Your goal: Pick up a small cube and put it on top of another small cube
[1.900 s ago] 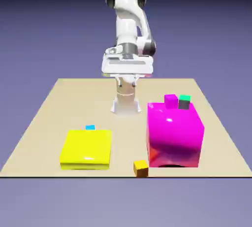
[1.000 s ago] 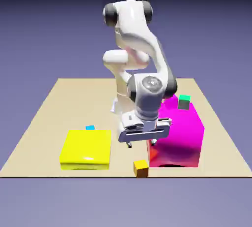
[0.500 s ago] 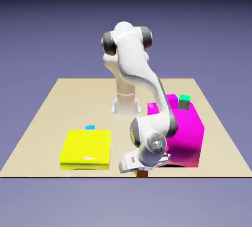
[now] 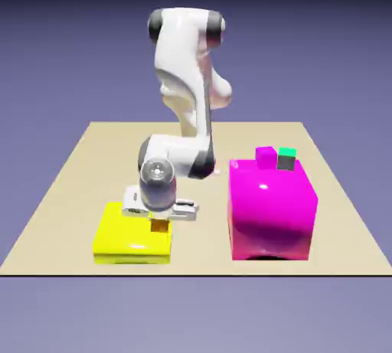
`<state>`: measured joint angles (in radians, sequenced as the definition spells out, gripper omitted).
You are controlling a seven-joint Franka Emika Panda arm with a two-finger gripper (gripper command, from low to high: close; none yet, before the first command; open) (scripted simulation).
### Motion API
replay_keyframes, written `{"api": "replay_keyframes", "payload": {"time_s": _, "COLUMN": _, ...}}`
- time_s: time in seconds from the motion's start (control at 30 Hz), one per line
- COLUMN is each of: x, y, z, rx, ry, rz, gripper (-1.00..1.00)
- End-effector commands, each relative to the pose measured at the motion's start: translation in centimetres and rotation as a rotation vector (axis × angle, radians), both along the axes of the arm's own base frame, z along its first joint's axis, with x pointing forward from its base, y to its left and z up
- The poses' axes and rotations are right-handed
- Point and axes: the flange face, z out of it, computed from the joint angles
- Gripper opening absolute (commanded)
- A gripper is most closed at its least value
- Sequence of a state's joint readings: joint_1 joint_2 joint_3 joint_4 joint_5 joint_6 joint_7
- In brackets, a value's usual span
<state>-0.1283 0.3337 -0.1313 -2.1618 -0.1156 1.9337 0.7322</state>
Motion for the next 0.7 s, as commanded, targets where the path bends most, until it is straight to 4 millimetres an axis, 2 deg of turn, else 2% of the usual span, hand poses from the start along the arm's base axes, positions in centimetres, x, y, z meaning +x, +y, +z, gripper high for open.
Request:
{"api": "replay_keyframes", "payload": {"time_s": 0.0, "x": -1.4, "y": -1.3, "z": 0.3, "rx": -0.001, "ry": -0.001, "rz": -0.031, "gripper": -1.0}}
{"api": "replay_keyframes", "payload": {"time_s": 0.17, "x": -8.9, "y": -6.3, "z": 1.1, "rx": 0.026, "ry": -0.017, "rz": -0.2, "gripper": -1.0}}
{"api": "replay_keyframes", "payload": {"time_s": 0.3, "x": -15.2, "y": -8.5, "z": 1.3, "rx": 0.068, "ry": -0.039, "rz": -0.337, "gripper": -1.0}}
{"api": "replay_keyframes", "payload": {"time_s": 0.33, "x": -16.0, "y": -8.7, "z": 1.2, "rx": 0.075, "ry": -0.042, "rz": -0.355, "gripper": -1.0}}
{"api": "replay_keyframes", "payload": {"time_s": 0.37, "x": -16.0, "y": -8.7, "z": 1.2, "rx": 0.075, "ry": -0.042, "rz": -0.355, "gripper": -1.0}}
{"api": "replay_keyframes", "payload": {"time_s": 0.53, "x": -18.4, "y": -7.5, "z": -5.0, "rx": 0.075, "ry": -0.042, "rz": -0.355, "gripper": -1.0}}
{"api": "replay_keyframes", "payload": {"time_s": 0.57, "x": -18.4, "y": -7.5, "z": -5.0, "rx": 0.075, "ry": -0.042, "rz": -0.355, "gripper": 1.0}}
{"api": "replay_keyframes", "payload": {"time_s": 0.6, "x": -18.4, "y": -7.5, "z": -5.0, "rx": 0.075, "ry": -0.042, "rz": -0.355, "gripper": 1.0}}
{"api": "replay_keyframes", "payload": {"time_s": 0.67, "x": -17.2, "y": -8.0, "z": -2.5, "rx": 0.077, "ry": -0.043, "rz": -0.355, "gripper": 1.0}}
